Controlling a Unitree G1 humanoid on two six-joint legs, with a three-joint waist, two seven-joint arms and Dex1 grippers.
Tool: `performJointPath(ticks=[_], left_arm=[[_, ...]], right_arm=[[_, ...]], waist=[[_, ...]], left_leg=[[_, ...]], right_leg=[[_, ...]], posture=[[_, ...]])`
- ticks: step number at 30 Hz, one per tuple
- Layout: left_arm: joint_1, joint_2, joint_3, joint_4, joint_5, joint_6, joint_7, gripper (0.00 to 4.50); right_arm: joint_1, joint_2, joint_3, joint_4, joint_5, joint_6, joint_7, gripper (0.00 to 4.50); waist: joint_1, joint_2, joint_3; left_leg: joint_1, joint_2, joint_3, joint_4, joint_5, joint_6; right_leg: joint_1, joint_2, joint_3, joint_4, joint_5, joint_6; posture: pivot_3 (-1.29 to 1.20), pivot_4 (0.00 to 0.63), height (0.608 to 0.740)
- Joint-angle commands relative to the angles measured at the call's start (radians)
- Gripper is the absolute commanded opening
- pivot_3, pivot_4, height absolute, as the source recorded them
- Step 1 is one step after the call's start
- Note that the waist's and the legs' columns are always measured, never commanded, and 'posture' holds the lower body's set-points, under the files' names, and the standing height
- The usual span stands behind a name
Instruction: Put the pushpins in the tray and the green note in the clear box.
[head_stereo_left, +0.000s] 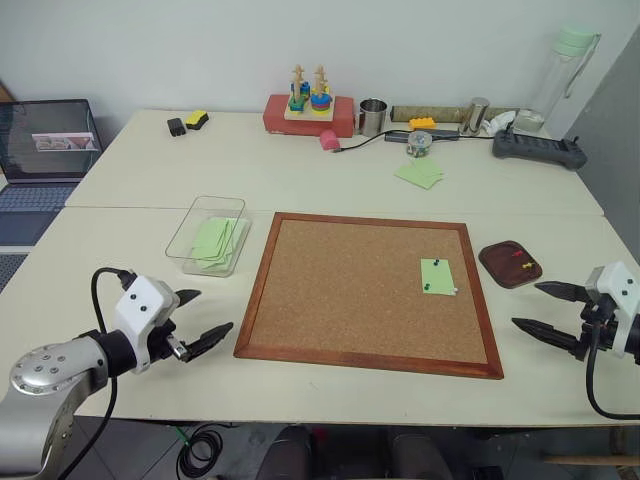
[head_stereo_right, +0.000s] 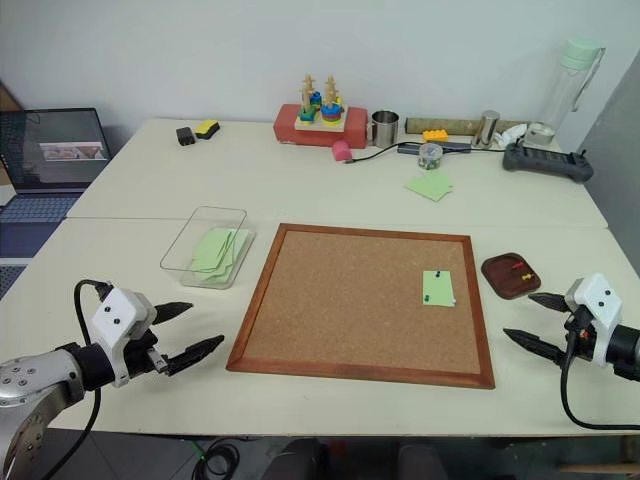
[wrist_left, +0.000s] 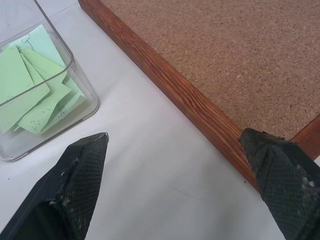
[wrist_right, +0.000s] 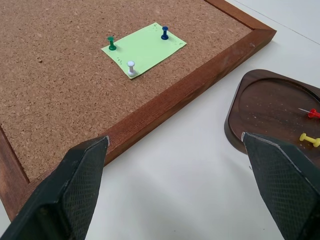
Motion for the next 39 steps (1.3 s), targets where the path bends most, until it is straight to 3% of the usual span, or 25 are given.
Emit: performJointPath(ticks=[1, 39], left_arm=[[-0.006, 0.005, 0.032, -0.007, -0.025, -0.026, -0.025, 4.48], [-0.111, -0.009, -0.031, 0.019, -0.024, 0.037, 0.016, 4.48]], right_arm=[[-0.015, -0.007, -0.02, -0.009, 0.003, -0.011, 0.004, 4.5], [0.009, 0.016, -0.028, -0.044, -0.007, -0.011, -0.008, 4.5]], waist=[[0.0, 0.0, 0.0], [0.0, 0.0, 0.0]], left_leg=[[0.0, 0.0, 0.0, 0.0, 0.0, 0.0], [0.001, 0.0, 0.0, 0.0, 0.0, 0.0]], right_leg=[[0.0, 0.0, 0.0, 0.0, 0.0, 0.0], [0.0, 0.0, 0.0, 0.001, 0.0, 0.0]], posture=[[0.0, 0.15, 0.74], [0.0, 0.15, 0.74]])
